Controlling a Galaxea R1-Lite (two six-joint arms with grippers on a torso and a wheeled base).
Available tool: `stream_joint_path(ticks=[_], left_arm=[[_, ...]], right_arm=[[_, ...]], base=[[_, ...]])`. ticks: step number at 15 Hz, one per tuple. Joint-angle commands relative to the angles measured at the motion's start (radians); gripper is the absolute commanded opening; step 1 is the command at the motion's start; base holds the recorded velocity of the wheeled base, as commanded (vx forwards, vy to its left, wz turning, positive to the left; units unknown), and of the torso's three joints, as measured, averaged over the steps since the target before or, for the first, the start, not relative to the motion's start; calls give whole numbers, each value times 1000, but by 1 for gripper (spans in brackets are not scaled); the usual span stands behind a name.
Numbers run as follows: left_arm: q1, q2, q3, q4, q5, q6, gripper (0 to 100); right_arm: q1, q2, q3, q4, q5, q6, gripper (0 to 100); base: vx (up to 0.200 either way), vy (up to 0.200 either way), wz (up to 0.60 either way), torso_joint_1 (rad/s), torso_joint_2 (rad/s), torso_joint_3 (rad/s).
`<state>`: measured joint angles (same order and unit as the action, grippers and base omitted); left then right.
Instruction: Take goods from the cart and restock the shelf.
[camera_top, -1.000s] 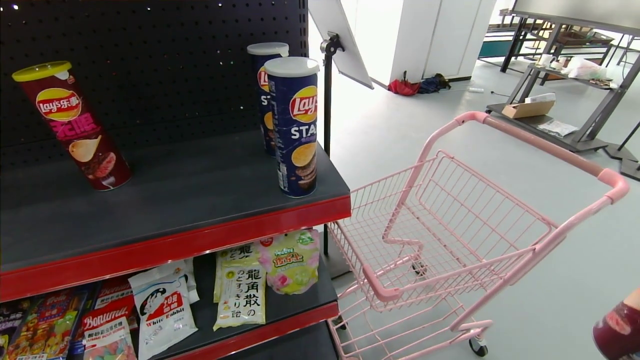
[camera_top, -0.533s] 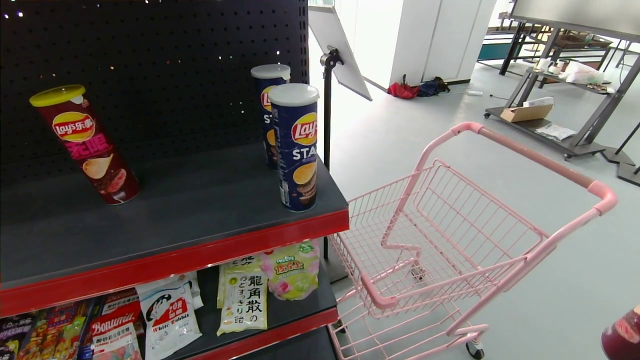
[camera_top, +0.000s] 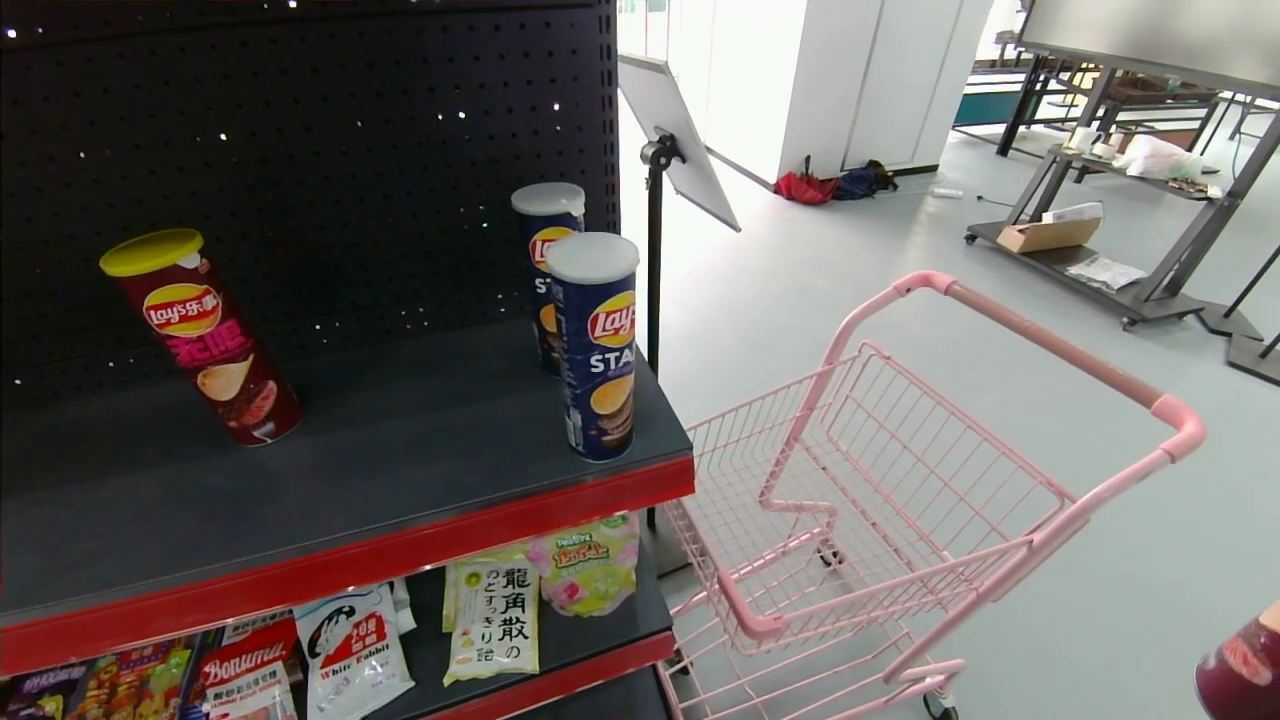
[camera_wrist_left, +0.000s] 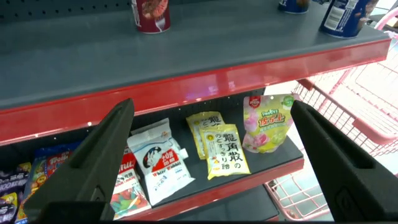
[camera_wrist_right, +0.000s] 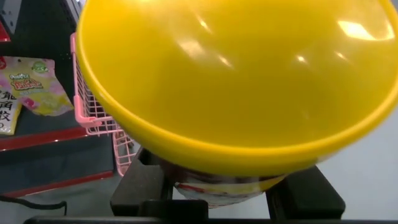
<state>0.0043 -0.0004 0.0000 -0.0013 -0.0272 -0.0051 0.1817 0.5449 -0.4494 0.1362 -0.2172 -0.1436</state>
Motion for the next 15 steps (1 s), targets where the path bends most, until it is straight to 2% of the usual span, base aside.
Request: stream_joint_path(ticks=[1, 8, 15], left_arm=[[0, 0, 0, 0, 0, -1, 100], [0, 0, 0, 0, 0, -1, 100], [0, 0, 0, 0, 0, -1, 100]], right_arm=[[1, 7, 0, 0, 1, -1, 0], [1, 21, 1, -3, 6, -17, 0], [-1, -10, 31, -1, 6, -22, 0]], base=[[0, 0, 0, 154, -359, -222], [0, 0, 0, 134, -316, -179], [0, 0, 600, 11, -8, -6]])
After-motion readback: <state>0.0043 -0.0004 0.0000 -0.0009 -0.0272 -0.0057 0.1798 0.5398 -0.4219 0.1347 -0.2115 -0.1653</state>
